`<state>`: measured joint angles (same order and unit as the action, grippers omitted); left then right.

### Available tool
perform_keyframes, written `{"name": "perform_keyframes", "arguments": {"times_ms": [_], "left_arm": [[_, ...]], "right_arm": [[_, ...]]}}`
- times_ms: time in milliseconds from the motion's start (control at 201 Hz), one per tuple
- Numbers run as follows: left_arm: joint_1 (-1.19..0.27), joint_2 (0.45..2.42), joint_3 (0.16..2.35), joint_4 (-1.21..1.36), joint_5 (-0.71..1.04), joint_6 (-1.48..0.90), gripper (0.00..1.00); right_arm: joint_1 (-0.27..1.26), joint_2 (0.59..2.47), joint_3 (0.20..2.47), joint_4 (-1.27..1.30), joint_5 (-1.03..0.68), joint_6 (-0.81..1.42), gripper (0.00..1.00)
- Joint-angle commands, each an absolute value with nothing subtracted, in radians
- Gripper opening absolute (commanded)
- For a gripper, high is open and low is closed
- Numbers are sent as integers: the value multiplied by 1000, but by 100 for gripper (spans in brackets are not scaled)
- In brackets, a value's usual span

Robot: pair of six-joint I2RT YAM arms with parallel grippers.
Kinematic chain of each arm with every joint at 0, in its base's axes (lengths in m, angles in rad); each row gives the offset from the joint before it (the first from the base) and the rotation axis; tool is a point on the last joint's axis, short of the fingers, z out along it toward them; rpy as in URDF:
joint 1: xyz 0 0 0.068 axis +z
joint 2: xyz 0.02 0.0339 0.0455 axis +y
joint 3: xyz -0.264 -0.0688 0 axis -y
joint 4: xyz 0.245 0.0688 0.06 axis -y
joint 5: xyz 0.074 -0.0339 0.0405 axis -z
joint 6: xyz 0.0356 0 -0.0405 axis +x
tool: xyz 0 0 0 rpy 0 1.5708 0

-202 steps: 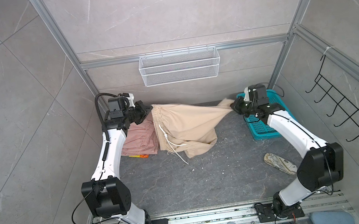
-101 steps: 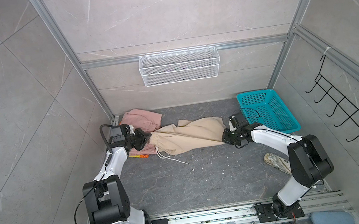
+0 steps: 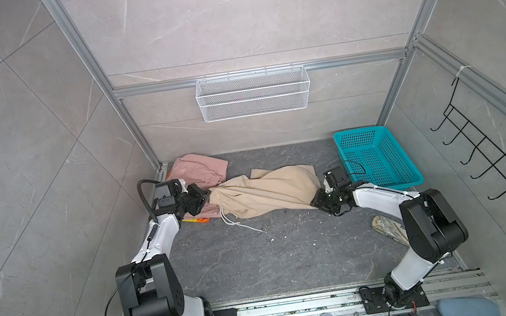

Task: Fold and stack the shorts
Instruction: 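Grasp the beige shorts' leg hem with the right gripper, waistband held by left, then lift the beige shorts high with both grippers, stretching them between the grippers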

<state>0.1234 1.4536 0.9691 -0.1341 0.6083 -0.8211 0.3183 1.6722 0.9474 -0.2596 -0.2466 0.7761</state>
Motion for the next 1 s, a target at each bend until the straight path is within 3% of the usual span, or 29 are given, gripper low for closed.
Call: {"name": "perform_keyframes", "arguments": {"times_ms": [0, 130, 403, 518, 802, 991], "left_arm": [[131, 1411, 968, -97, 623, -827, 0], [132, 1404, 969, -105, 623, -818, 0], [131, 1401, 965, -103, 623, -817, 0], [131, 1402, 962, -100, 624, -818, 0], [130, 1398, 951, -93, 635, -832, 0], [129, 1389, 972, -133, 616, -812, 0]], "right_arm": [[311, 1696, 930, -222, -256, 795, 52], [304, 1696, 909, -208, -254, 803, 56], [266, 1666, 848, -190, -254, 801, 54], [261, 1672, 836, -176, -253, 800, 44], [261, 1704, 873, -156, -259, 804, 8], [255, 1641, 1011, -292, -217, 730, 0]]}}
